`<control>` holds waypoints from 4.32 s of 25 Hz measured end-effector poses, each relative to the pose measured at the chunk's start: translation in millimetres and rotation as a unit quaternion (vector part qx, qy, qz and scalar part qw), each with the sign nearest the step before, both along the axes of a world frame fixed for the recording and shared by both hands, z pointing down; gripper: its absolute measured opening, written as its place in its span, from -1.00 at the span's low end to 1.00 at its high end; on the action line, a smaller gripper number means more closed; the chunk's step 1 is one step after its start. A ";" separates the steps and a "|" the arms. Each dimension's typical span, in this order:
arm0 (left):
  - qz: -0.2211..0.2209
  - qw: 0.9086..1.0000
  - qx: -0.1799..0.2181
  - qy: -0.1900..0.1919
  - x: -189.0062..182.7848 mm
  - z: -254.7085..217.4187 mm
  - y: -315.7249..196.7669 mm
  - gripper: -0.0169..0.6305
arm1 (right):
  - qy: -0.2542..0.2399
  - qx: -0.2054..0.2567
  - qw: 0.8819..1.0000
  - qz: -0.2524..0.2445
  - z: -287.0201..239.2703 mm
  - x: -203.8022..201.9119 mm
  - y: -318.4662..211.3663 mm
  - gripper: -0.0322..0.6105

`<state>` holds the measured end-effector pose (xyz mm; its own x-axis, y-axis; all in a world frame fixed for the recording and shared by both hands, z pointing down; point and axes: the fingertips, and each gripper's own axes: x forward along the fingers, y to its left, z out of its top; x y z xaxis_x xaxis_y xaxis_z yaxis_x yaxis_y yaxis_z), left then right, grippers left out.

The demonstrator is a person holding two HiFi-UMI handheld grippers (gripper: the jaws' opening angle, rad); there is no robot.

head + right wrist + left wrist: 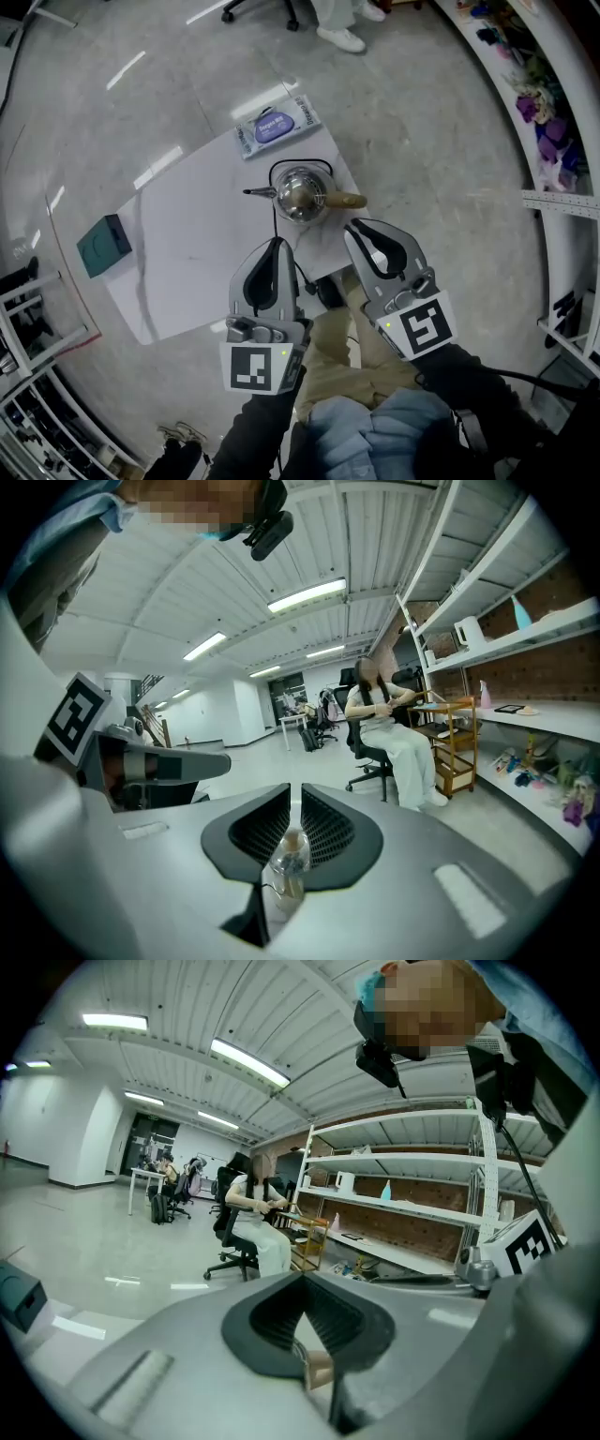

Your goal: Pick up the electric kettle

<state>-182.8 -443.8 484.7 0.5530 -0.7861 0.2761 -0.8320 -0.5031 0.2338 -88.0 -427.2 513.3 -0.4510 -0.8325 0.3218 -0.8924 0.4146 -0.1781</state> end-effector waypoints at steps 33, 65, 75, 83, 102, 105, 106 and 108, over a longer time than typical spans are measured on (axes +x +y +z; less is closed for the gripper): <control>-0.093 0.995 -0.028 -0.003 -48.1 183.5 -74.4 -0.52 | 0.059 -0.050 0.992 0.096 188.8 47.5 -17.6 -0.15; -0.146 0.984 -0.055 0.080 -69.0 212.4 -82.6 -0.31 | 0.070 -0.057 0.995 0.044 207.1 42.9 -43.8 -0.05; -0.131 0.985 -0.043 0.105 -54.4 214.3 -113.0 -0.33 | 0.069 -0.045 0.996 0.027 211.2 47.0 -56.7 -0.03; -0.139 0.985 -0.040 0.099 -52.8 217.0 -118.6 -0.44 | 0.105 -0.011 0.993 0.045 212.9 53.0 -68.6 -0.08; -0.147 0.985 -0.033 0.084 -52.3 205.8 -119.2 -0.95 | 0.091 0.003 0.996 0.018 218.2 46.2 -110.3 -0.36; -0.146 0.985 -0.023 0.089 -53.8 185.0 -117.5 -0.95 | 0.081 0.006 0.996 0.020 199.5 44.1 -110.3 -0.36; -0.148 0.985 -0.020 0.089 -55.7 175.9 -115.3 -0.95 | 0.078 0.007 0.997 0.020 190.7 42.3 -108.8 -0.36; -0.151 0.985 -0.014 0.086 -59.5 149.2 -109.0 -0.95 | 0.074 0.010 0.997 0.019 165.6 38.1 -104.0 -0.36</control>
